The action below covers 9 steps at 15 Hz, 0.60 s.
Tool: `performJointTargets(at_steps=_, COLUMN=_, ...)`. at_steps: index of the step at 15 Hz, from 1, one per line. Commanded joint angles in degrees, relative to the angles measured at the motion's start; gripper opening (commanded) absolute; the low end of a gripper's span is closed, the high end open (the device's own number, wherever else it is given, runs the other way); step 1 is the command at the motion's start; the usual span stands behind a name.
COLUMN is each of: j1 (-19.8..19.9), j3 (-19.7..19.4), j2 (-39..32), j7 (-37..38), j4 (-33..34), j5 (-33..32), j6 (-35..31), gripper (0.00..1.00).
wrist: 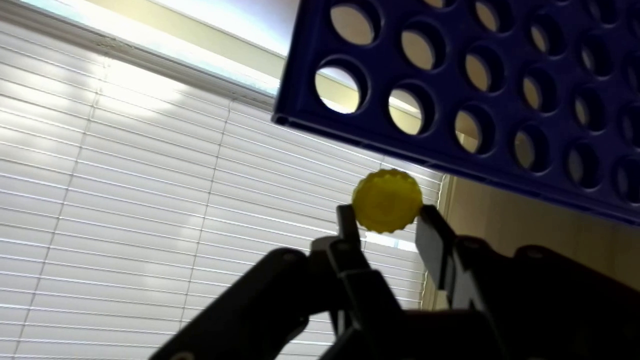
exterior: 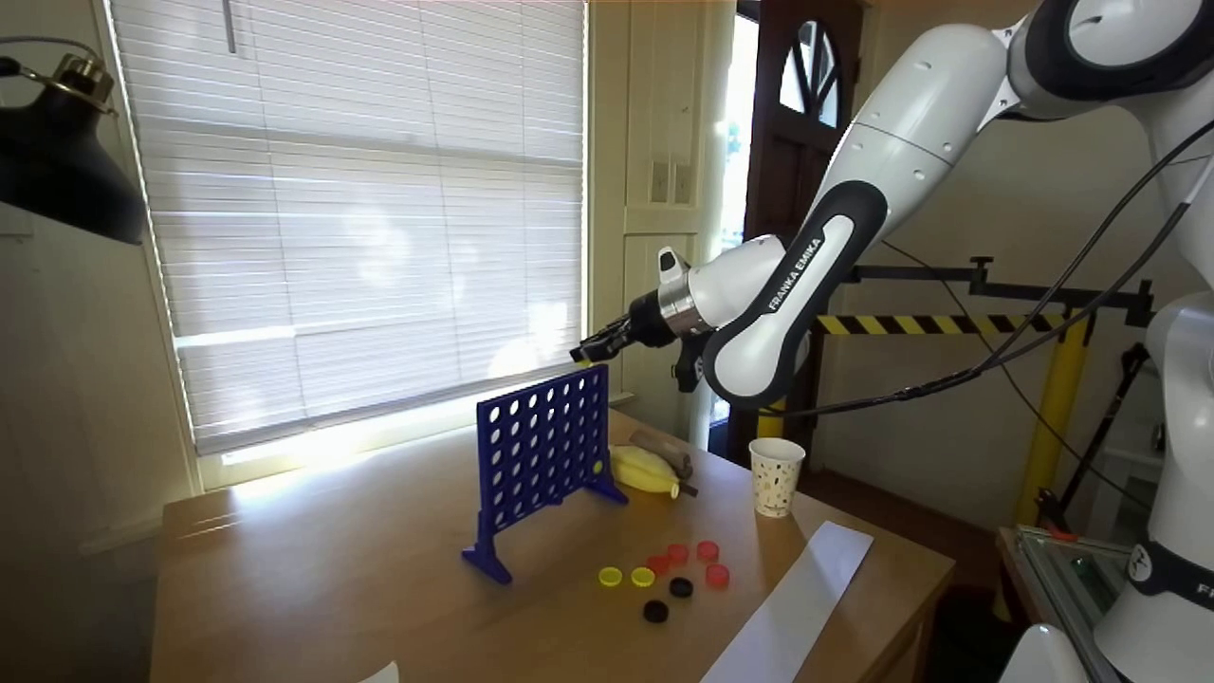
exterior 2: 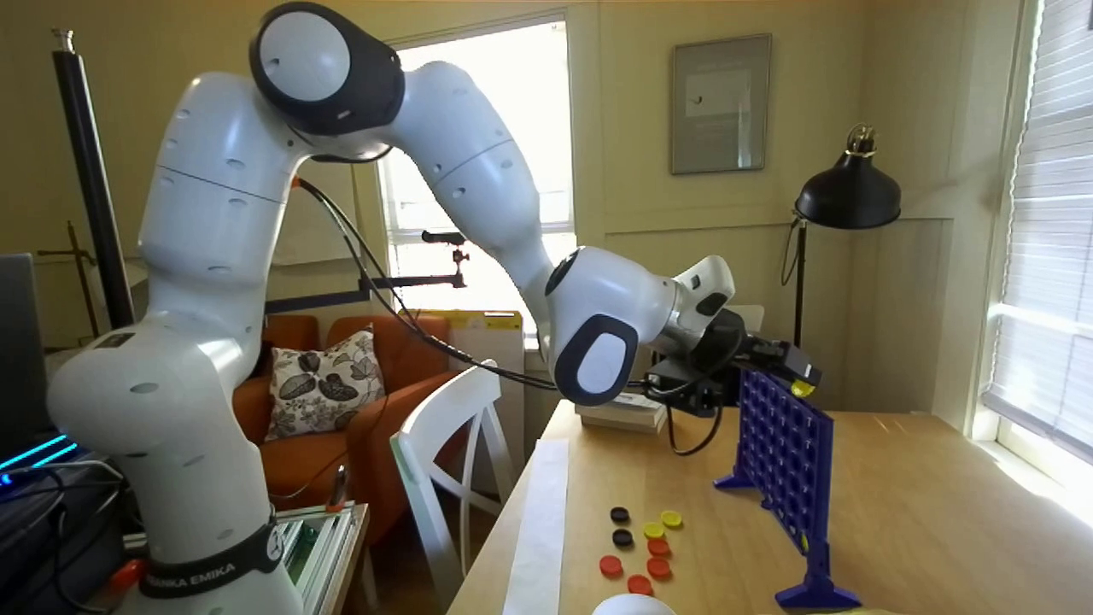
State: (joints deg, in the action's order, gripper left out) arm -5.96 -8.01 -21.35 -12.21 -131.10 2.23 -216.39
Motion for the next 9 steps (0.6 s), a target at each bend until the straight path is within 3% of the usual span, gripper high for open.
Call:
performJointTargets(at_steps=1, j1=1.2, j3=0.9, j2=-2.1, j7=-1.0, j4=1.8, j5=-1.1, j6=-2.0, gripper=0.10)
performJointTargets(at_steps=9, j1=1.1, j3=0.8, j2=-3.9, j7=-2.1, j4=3.0, j5=-1.2, j6=-3.7, gripper=0.10)
